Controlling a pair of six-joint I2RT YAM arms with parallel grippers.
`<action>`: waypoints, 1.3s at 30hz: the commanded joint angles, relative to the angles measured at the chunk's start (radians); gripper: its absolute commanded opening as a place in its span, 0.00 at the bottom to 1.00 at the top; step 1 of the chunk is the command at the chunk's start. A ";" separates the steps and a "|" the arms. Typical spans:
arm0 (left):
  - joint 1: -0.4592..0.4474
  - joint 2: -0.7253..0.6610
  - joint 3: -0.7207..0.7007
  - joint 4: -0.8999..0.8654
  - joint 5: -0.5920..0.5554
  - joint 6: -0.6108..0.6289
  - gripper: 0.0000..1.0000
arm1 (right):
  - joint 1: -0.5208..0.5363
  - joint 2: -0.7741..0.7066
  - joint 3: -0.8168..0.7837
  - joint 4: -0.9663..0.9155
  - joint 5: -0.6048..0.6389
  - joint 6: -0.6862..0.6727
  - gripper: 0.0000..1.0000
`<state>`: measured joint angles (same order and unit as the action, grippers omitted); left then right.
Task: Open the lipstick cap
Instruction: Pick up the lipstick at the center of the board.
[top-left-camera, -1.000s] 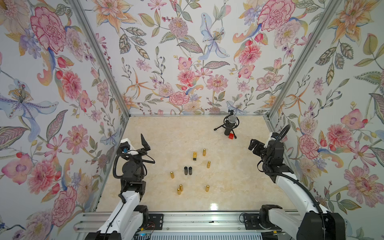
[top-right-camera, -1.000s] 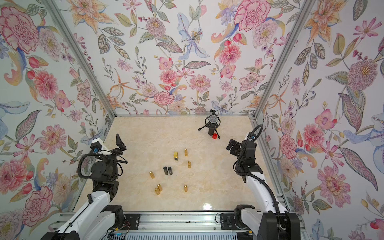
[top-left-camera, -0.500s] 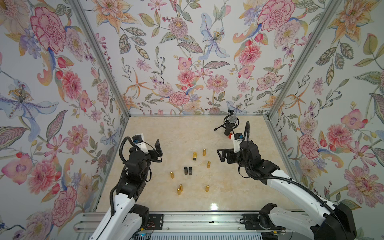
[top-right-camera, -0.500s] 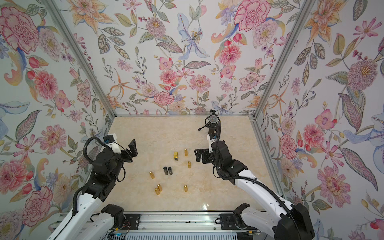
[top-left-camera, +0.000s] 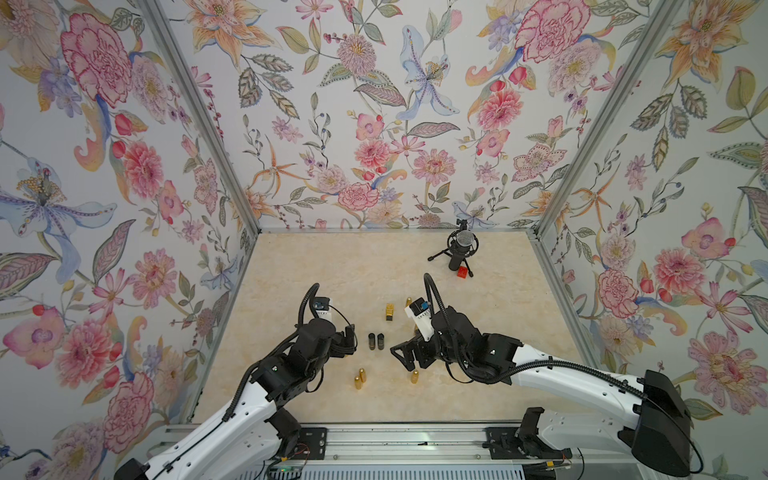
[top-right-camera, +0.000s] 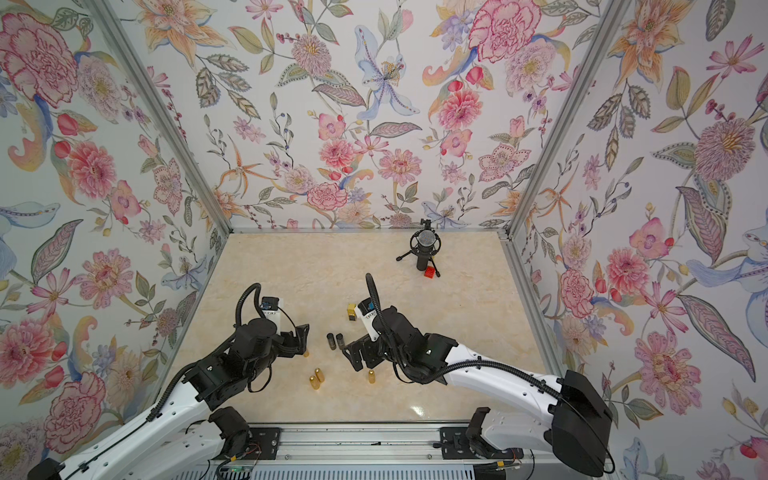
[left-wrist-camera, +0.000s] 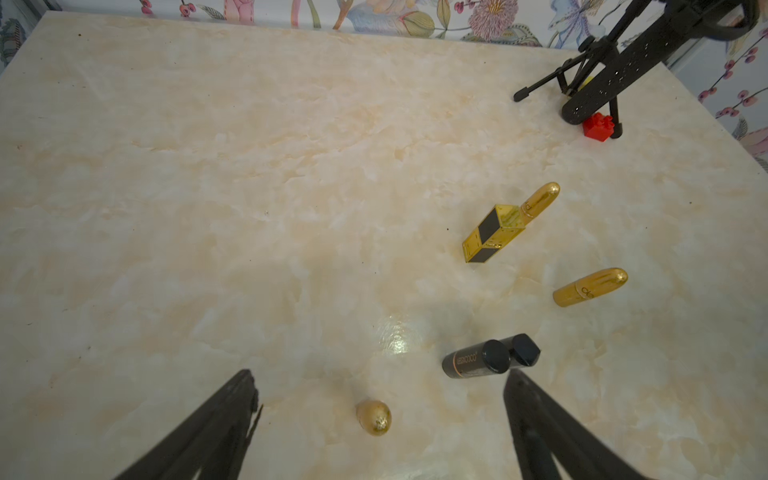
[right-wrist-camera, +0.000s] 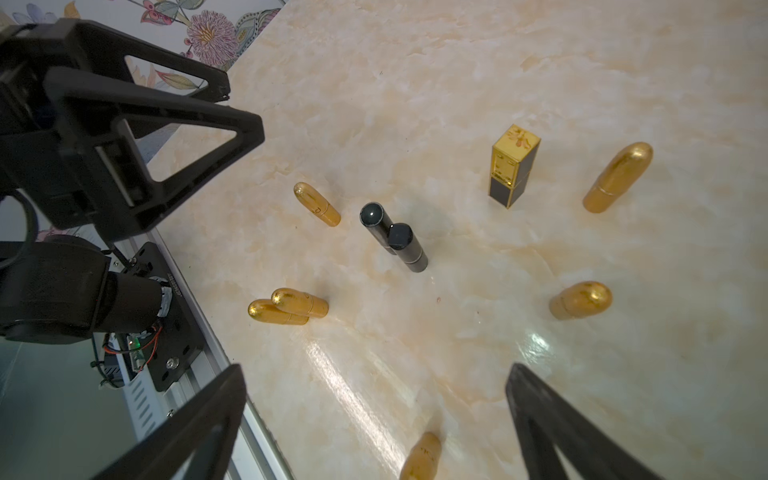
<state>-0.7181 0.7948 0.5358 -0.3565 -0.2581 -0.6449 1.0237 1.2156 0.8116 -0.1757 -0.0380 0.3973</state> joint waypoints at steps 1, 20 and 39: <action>-0.062 0.056 -0.063 0.040 -0.056 -0.103 0.90 | 0.012 0.013 0.028 0.016 0.011 0.006 1.00; -0.095 0.132 -0.185 0.182 -0.068 -0.181 0.62 | 0.012 0.012 0.010 0.038 0.064 0.026 1.00; -0.095 0.261 -0.166 0.262 -0.117 -0.168 0.40 | 0.004 -0.032 -0.028 0.042 0.086 0.030 1.00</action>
<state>-0.8047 1.0428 0.3580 -0.1089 -0.3450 -0.8047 1.0317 1.2095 0.8017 -0.1413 0.0311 0.4095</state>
